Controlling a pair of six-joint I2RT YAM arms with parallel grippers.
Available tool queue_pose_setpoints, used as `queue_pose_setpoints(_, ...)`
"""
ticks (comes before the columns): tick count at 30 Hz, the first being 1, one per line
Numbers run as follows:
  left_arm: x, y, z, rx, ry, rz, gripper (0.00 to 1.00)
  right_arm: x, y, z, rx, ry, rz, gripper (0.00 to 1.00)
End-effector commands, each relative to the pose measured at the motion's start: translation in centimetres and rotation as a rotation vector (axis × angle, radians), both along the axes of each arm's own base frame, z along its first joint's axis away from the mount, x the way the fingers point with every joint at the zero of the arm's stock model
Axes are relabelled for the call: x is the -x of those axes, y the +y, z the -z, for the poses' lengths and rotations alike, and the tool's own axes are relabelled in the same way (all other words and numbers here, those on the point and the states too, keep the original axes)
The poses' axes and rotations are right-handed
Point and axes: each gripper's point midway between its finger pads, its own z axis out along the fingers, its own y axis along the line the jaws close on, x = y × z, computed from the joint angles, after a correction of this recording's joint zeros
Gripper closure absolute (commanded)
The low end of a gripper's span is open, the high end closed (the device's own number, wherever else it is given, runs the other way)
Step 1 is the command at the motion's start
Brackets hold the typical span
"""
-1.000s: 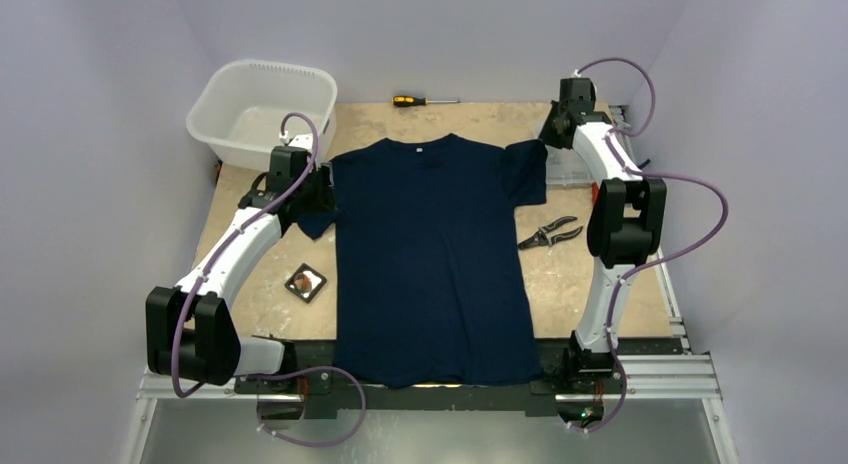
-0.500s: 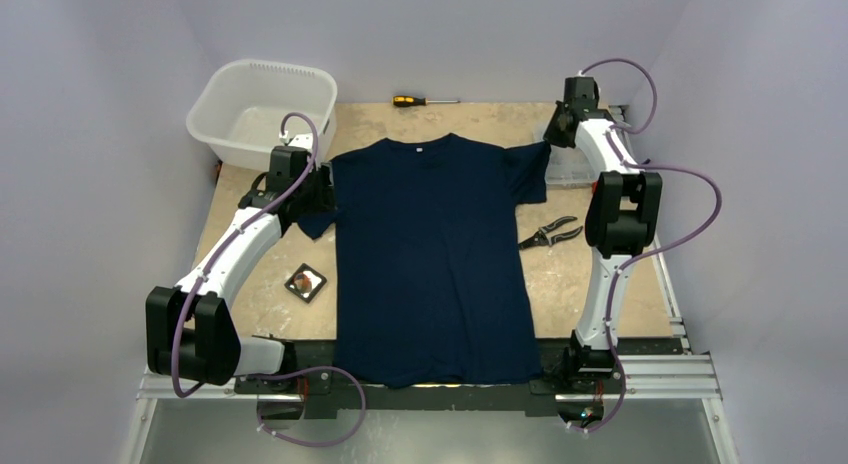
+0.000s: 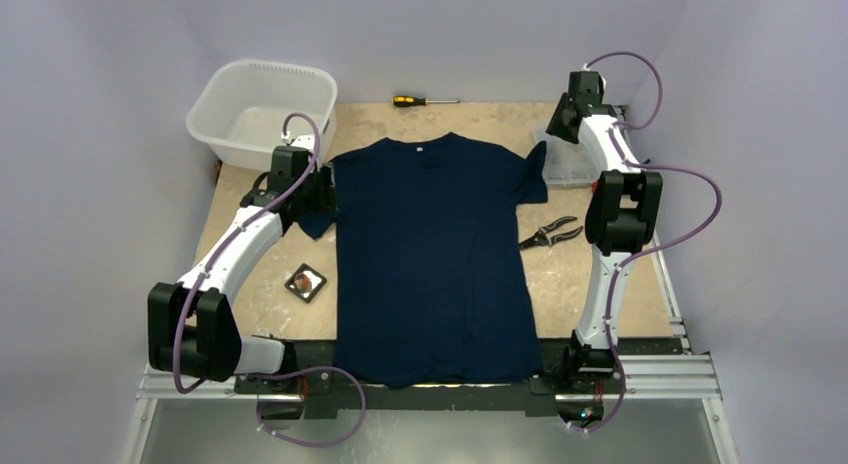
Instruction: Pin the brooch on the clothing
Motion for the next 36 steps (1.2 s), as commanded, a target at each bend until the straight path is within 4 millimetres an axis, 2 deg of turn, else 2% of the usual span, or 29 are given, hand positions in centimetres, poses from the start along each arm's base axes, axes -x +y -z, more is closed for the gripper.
queue_pose_setpoints(1,-1.1,-0.6,-1.0,0.002,-0.05,0.037,0.36,-0.7,-0.8,-4.0,0.036,-0.073,0.012,0.54)
queue_pose_setpoints(5,-1.2,-1.0,-0.9,0.012,-0.047,0.052,0.36,0.2,-0.4,-5.8,0.02,-0.1,-0.002,0.4)
queue_pose_setpoints(8,-1.2,-1.5,-0.9,0.028,-0.05,0.072,0.36,1.6,-0.2,-6.7,0.018,-0.109,-0.004,0.35)
queue_pose_setpoints(12,-1.1,-2.4,-1.0,0.053,-0.056,0.11,0.36,3.4,2.1,-7.8,-0.051,-0.14,-0.075,0.31)
queue_pose_setpoints(13,-1.1,-2.7,-1.1,0.061,-0.058,0.124,0.36,3.9,2.7,-8.6,-0.071,-0.158,-0.096,0.31)
queue_pose_setpoints(16,-0.9,-3.7,-1.2,0.082,-0.065,0.166,0.37,5.2,5.2,-8.9,-0.143,-0.174,-0.168,0.3)
queue_pose_setpoints(22,0.0,-6.0,-1.0,0.111,-0.06,0.228,0.37,7.3,14.6,-9.6,-0.238,-0.2,-0.387,0.34)
queue_pose_setpoints(25,0.2,-7.3,-0.6,0.13,-0.043,0.227,0.37,8.0,19.3,-9.1,-0.283,-0.175,-0.509,0.38)
queue_pose_setpoints(32,-0.7,-10.2,0.1,0.136,-0.011,0.206,0.38,8.9,25.3,-6.7,-0.343,-0.111,-0.617,0.52)
queue_pose_setpoints(36,-2.6,-11.0,0.5,0.119,-0.002,0.166,0.39,9.0,26.2,-4.4,-0.323,-0.049,-0.622,0.56)
